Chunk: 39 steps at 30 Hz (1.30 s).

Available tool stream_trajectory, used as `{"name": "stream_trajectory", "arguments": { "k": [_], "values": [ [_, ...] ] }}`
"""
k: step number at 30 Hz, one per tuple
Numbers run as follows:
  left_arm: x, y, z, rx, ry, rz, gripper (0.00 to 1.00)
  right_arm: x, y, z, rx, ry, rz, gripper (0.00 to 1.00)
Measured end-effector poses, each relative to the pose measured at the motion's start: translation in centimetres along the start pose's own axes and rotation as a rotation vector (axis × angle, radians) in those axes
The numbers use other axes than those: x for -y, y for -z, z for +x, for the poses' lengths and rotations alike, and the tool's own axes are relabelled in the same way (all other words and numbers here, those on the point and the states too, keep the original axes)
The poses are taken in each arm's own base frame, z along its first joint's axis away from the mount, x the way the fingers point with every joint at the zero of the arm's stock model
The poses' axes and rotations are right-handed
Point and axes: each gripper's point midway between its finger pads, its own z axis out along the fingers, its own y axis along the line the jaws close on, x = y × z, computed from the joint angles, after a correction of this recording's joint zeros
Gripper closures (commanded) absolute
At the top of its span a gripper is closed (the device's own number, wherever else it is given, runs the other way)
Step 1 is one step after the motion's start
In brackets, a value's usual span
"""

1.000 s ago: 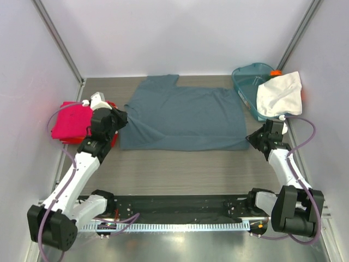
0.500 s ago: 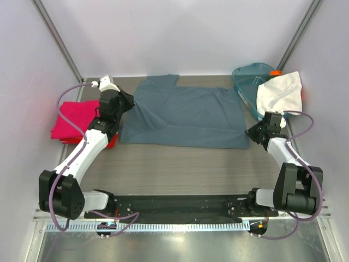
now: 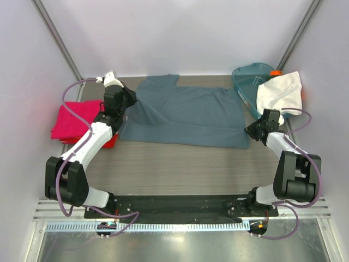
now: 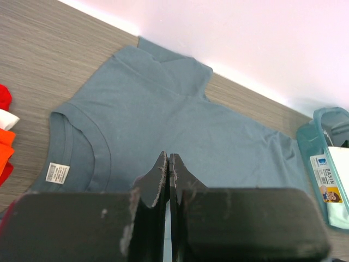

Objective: Fold and stack the t-shirts
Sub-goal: Fold the tshirt

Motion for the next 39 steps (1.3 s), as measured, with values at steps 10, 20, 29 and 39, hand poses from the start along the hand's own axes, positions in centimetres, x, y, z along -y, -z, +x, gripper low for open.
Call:
{"name": "stream_trajectory", "arguments": {
  "k": [10, 20, 29, 39],
  "values": [
    [-0.7, 0.2, -0.6, 0.025, 0.004, -0.040, 1.00, -0.5, -0.4, -0.2, 0.001, 0.000, -0.019, 0.99],
    [-1.0, 0.2, -1.0, 0.044, 0.005, -0.060, 1.00, -1.7, -0.9, -0.8, -0.003, 0.001, -0.051, 0.99],
    [-1.5, -1.0, 0.1, 0.032, 0.000, -0.076, 0.98, -1.3, -2.1, -0.5, -0.025, -0.004, -0.031, 0.67],
    [-2.4, -6.3, 4.2, -0.021, -0.010, -0.073, 0.90, -1.2, -2.0, -0.4, -0.012, 0.000, -0.027, 0.32]
  ]
}}
